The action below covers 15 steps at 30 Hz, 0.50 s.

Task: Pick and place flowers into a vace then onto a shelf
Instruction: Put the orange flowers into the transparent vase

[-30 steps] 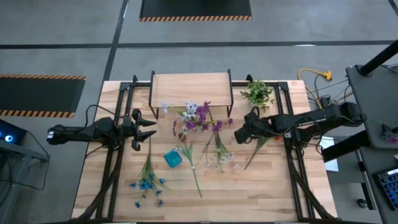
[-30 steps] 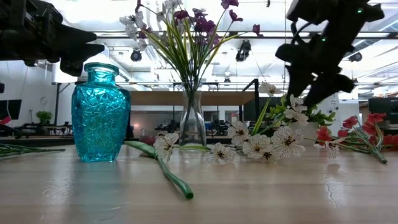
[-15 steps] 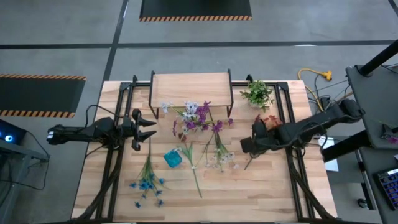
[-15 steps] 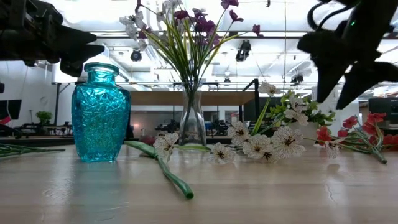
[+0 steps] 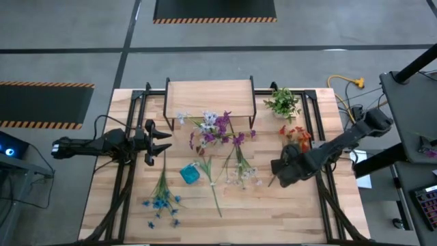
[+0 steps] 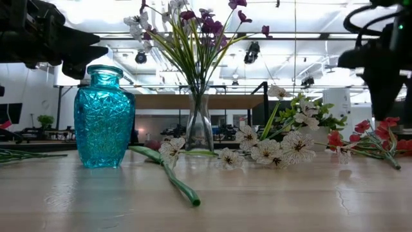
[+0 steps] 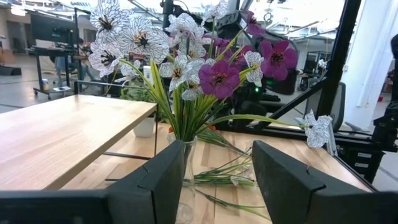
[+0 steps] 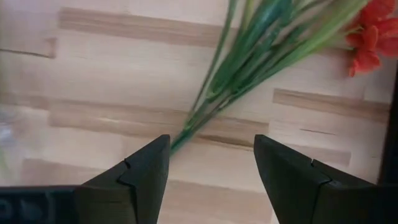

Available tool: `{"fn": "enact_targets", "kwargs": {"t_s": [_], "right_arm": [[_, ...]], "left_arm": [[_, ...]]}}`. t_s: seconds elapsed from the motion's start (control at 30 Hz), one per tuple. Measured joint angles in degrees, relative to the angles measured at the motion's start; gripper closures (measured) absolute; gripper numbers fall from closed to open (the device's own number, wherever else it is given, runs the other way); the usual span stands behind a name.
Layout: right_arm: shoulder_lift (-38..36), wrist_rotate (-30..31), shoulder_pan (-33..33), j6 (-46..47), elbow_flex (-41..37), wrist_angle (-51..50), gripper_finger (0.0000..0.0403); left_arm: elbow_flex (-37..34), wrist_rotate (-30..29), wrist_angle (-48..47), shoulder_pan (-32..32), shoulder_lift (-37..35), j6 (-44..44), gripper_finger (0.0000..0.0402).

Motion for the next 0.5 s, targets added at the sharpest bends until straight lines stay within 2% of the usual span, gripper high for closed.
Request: {"fn": "enact_targets", "kwargs": {"t_s": [0.5], "right_arm": [[14.5, 2.1, -0.3, 10.4, 0.0, 3.1, 0.0179]], "left_arm": [[0.0, 0.0, 0.0, 0.0, 0.0, 0.0, 0.0227]]}}
